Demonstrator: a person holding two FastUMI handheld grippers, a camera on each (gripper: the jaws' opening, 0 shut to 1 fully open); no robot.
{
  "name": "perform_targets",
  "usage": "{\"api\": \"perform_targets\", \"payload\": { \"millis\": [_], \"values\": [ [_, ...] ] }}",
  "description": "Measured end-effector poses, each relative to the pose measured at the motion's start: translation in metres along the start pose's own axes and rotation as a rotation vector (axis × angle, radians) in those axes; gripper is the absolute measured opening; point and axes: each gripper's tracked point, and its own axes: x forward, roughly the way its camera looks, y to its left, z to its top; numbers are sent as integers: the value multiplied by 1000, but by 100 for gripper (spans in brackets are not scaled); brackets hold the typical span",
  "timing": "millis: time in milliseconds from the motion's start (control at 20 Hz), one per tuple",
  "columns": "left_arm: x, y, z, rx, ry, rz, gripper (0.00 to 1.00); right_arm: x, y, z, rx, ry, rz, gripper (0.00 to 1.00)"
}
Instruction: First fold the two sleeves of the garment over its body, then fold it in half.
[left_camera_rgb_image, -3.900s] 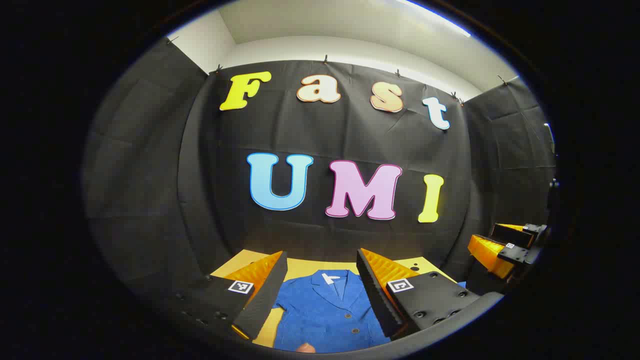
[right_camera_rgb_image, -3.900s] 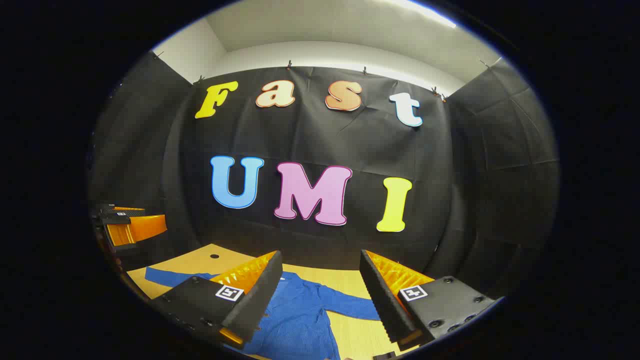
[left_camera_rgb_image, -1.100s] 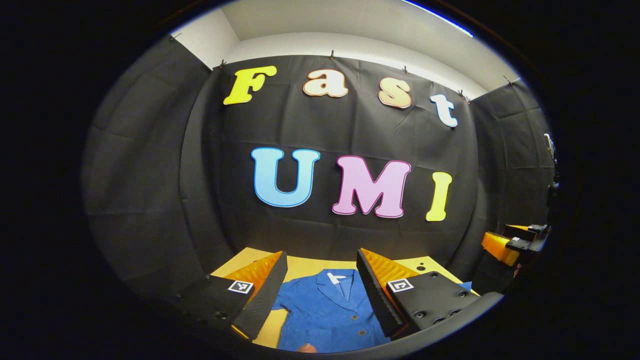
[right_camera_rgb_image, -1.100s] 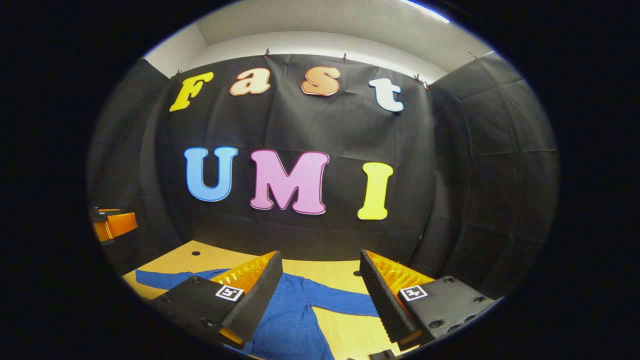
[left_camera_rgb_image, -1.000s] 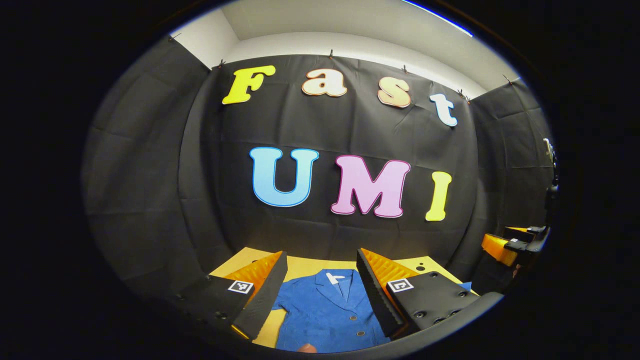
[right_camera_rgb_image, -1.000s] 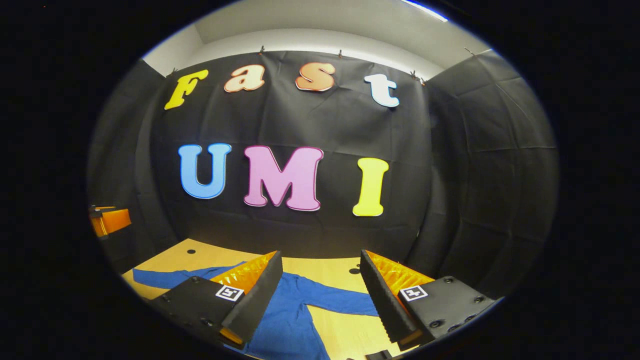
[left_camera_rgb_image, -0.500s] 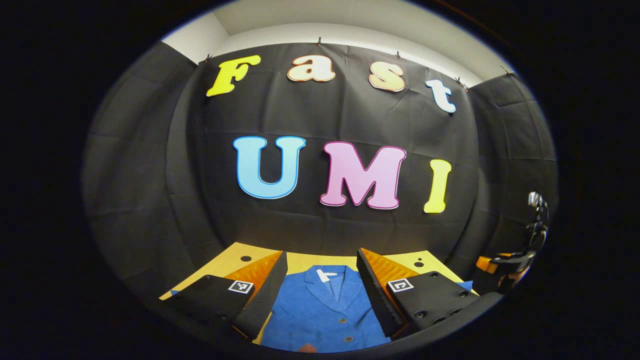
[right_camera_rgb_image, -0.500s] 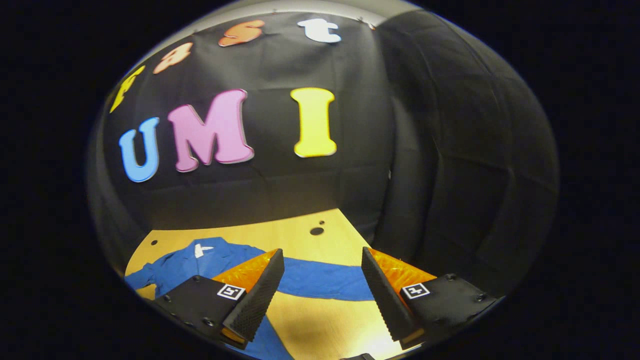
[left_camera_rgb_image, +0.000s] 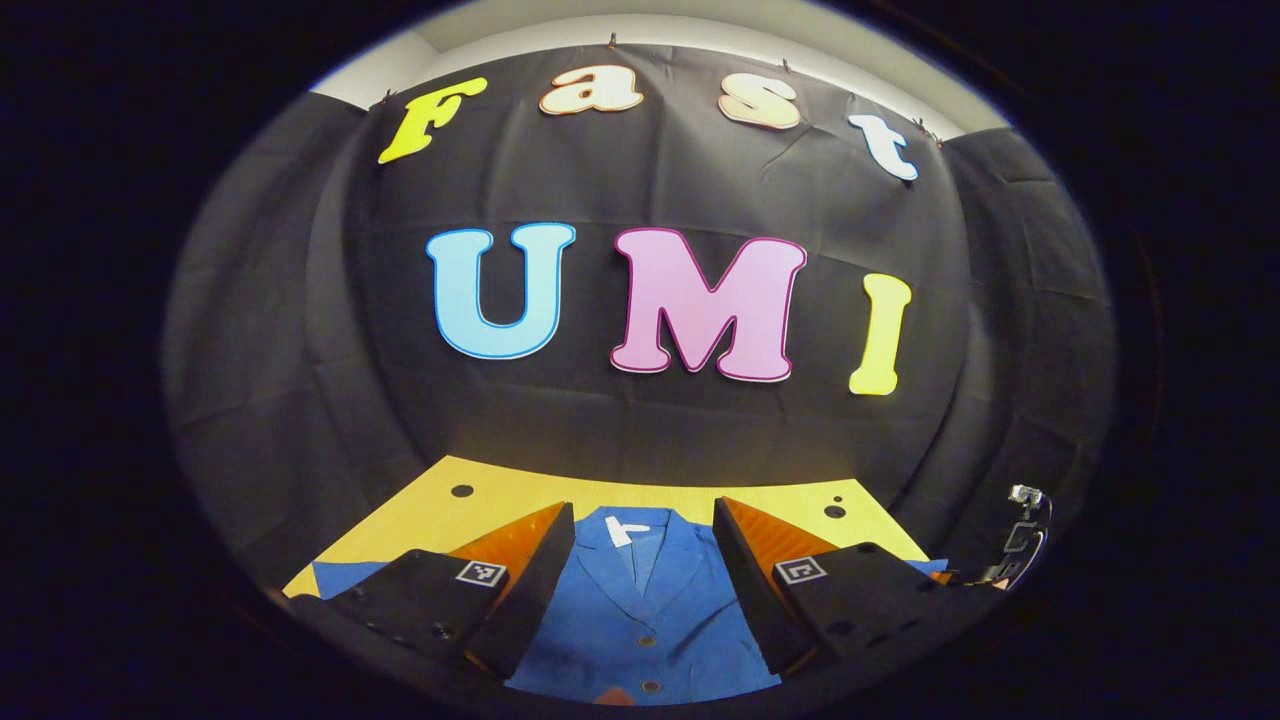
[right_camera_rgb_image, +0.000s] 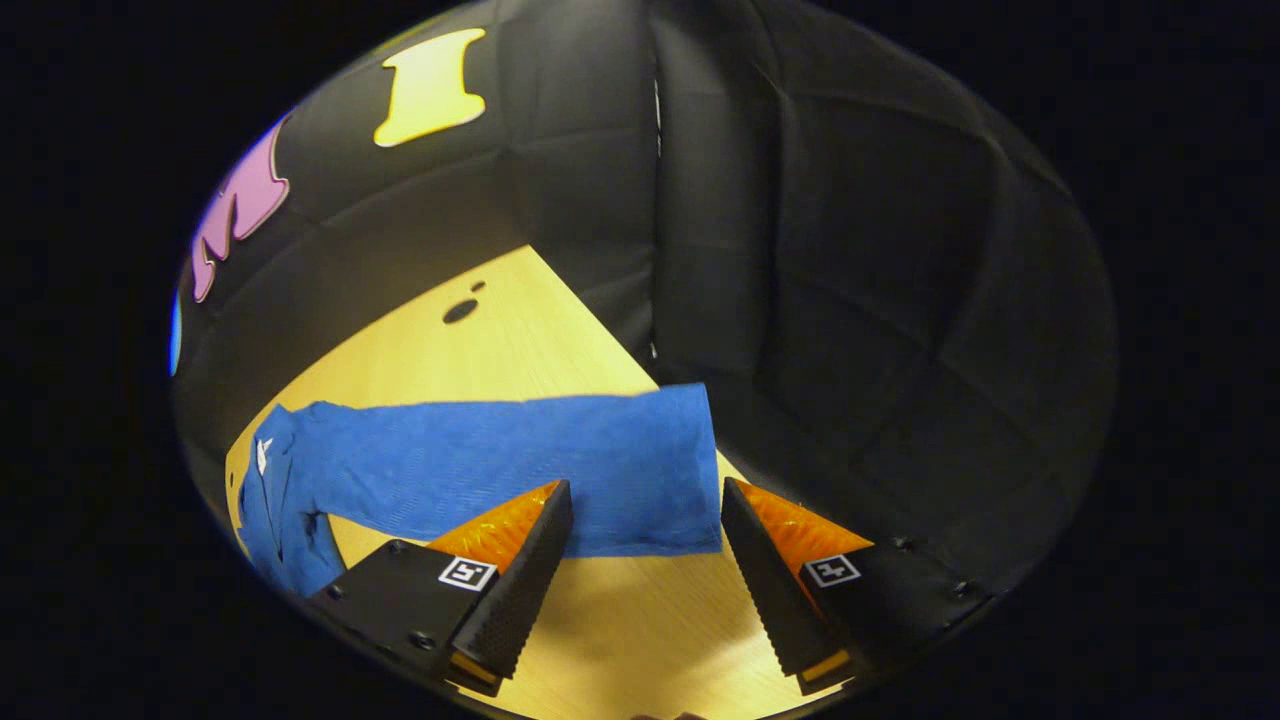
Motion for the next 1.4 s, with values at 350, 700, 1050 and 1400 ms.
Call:
{"api": "perform_targets", "payload": {
  "millis": [350, 700, 1050, 1400],
  "values": [
    [15, -35, -3, 52, 30, -32, 80, 28, -11, -5, -50, 17, -78, 80],
    [15, -58, 0, 63, 7, -96, 80, 24, 2, -5, -32, 17, -36, 1],
    [-5, -18, 8, 22, -37, -106, 80, -33, 19, 31, -135, -136, -29, 1],
    [-29, 60, 22, -31, -115, -136, 80, -146, 108, 63, -277, -330, 17, 1]
  ]
}}
